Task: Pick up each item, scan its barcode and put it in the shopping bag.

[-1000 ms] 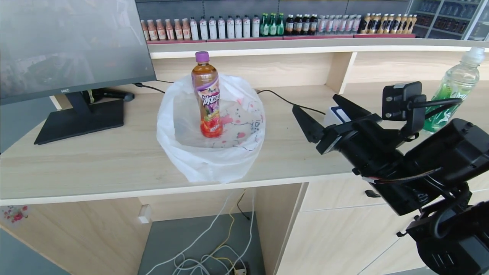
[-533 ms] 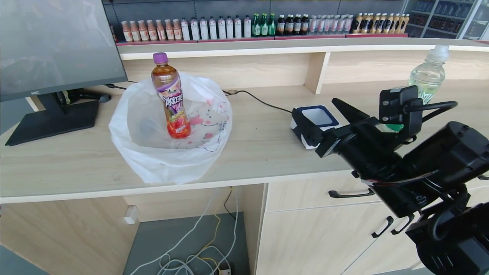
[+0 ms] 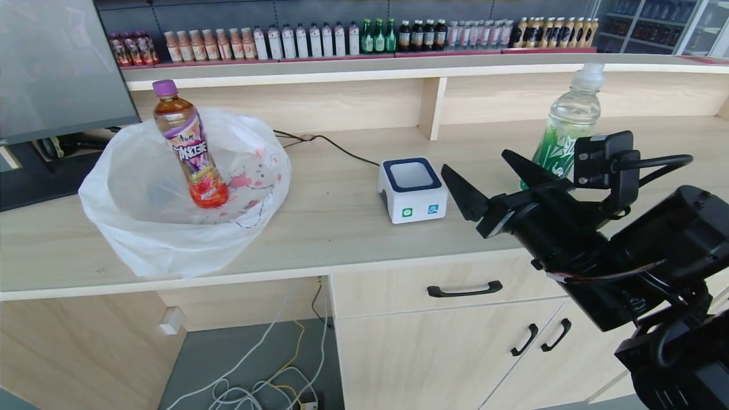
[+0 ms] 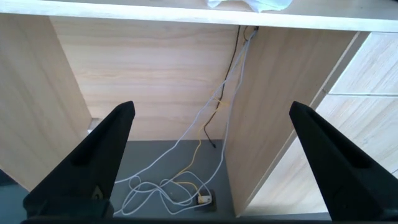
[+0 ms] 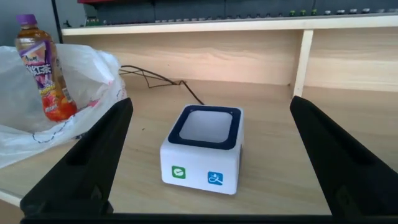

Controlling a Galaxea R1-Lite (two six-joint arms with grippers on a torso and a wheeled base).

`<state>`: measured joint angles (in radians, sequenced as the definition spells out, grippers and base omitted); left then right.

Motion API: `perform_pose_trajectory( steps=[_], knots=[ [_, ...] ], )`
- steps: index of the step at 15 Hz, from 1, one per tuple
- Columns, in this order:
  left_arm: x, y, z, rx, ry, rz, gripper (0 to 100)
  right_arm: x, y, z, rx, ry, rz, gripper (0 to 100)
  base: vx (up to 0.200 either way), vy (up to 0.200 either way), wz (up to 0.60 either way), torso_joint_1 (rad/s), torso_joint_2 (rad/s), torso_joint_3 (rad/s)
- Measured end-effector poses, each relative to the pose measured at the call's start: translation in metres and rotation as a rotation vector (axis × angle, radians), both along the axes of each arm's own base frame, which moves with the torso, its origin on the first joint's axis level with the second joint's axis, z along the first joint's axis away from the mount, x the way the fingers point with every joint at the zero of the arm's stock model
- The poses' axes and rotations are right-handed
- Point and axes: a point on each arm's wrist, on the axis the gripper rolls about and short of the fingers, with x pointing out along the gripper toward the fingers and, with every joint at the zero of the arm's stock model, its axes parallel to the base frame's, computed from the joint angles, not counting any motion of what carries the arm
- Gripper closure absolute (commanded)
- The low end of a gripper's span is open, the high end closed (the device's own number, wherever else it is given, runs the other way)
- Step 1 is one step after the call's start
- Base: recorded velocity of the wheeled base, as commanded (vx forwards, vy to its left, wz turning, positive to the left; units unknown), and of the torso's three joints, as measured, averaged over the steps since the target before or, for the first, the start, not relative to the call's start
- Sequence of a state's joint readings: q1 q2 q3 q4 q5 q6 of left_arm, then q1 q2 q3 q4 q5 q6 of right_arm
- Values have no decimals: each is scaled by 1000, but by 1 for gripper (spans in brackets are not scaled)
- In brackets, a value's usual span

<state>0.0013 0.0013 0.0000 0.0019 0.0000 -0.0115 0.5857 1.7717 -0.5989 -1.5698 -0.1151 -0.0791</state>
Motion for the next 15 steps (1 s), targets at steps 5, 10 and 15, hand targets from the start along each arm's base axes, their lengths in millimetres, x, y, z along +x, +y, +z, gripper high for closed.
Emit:
perform_pose_trajectory(
  steps=[5, 10, 15],
  knots=[
    [0, 0, 0, 0, 0, 0, 0, -2, -1, 2, 4, -5, 0, 0, 0, -200, 0, 0, 0, 3],
    [0, 0, 0, 0, -1, 0, 0, -2, -2, 2, 5, -5, -2, 0, 0, -200, 0, 0, 0, 0],
    [0, 0, 0, 1, -1, 0, 0, 2, -10, 1, 5, 0, -32, 0, 0, -40, 0, 0, 0, -1]
  ],
)
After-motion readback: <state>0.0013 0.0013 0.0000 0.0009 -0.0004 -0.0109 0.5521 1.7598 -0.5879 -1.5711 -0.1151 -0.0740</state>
